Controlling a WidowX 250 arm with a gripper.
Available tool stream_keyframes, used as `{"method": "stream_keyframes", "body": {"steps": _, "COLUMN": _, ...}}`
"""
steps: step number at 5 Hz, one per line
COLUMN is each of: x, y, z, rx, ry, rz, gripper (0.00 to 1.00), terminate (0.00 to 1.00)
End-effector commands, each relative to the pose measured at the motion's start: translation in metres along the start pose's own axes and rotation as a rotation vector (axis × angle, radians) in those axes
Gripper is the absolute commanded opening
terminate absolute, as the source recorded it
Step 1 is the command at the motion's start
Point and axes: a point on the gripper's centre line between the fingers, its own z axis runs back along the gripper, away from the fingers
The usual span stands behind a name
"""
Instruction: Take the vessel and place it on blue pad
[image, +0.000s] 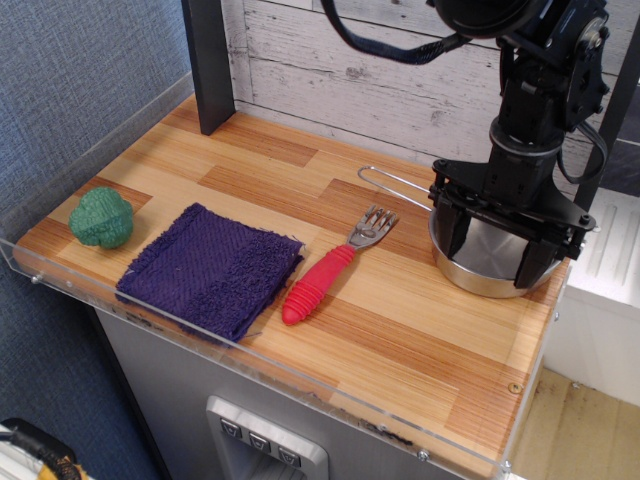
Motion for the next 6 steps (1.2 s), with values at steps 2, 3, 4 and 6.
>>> {"method": "stream_keyframes", "body": {"steps": 2, "x": -0.006, "y": -0.012, "z": 0.03, "rx": -0.029, "ry": -0.079, "rz": -0.066, "gripper": 1.0, "terminate": 0.0}}
{"method": "stream_keyframes", "body": {"steps": 3, "x": -0.01, "y": -0.007, "z": 0.033, "rx": -0.022, "ry": -0.086, "rz": -0.063, "gripper": 1.0, "terminate": 0.0}}
{"method": "stream_keyframes", "body": {"steps": 4, "x": -0.012, "y": 0.0, "z": 0.022, "rx": -0.014, "ry": -0.06, "rz": -0.058, "gripper": 1.0, "terminate": 0.0}}
{"method": "stream_keyframes", "body": {"steps": 6, "x": -0.008, "y": 0.038, "z": 0.015, "rx": 0.014, "ry": -0.047, "rz": 0.034, "gripper": 1.0, "terminate": 0.0}}
